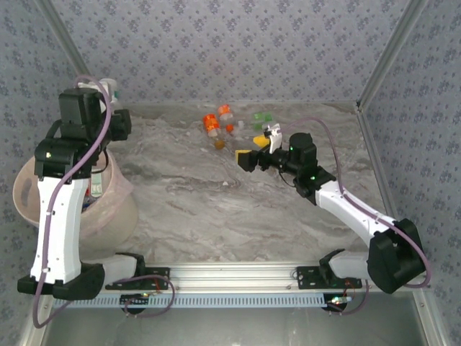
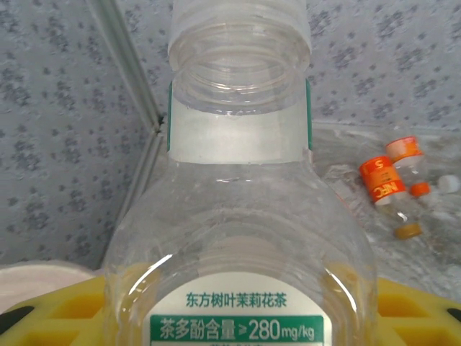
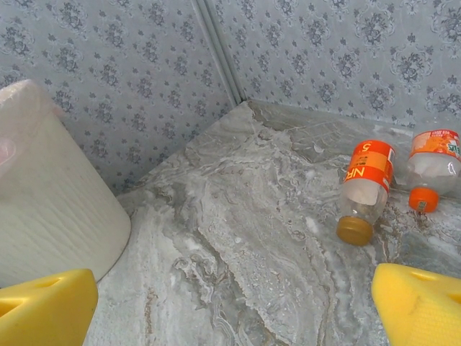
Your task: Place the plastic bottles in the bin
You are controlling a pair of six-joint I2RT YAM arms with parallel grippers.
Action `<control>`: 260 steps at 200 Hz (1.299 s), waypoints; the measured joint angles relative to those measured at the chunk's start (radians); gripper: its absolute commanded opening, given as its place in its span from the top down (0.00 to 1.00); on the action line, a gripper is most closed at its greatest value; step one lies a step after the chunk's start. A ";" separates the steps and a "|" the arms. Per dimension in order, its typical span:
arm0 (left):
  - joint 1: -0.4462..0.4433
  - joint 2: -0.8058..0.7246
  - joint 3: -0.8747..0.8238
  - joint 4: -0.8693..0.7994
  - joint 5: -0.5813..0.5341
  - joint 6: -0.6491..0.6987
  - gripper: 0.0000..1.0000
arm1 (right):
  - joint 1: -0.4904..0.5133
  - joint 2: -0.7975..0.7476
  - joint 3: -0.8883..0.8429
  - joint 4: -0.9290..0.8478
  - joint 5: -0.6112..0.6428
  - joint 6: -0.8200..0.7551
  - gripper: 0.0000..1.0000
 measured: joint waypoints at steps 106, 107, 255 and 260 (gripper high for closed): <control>0.584 -0.056 -0.126 -0.076 0.138 0.084 0.61 | -0.006 0.080 0.064 0.044 0.000 0.004 0.00; 0.590 -0.059 -0.131 -0.077 0.137 0.084 0.61 | -0.006 0.081 0.065 0.044 0.000 0.004 0.00; 0.731 -0.092 -0.231 -0.073 0.195 0.005 0.02 | -0.011 0.090 0.111 0.043 0.016 0.015 0.00; 0.731 -0.092 -0.231 -0.073 0.200 0.002 0.02 | -0.011 0.090 0.111 0.043 0.018 0.015 0.00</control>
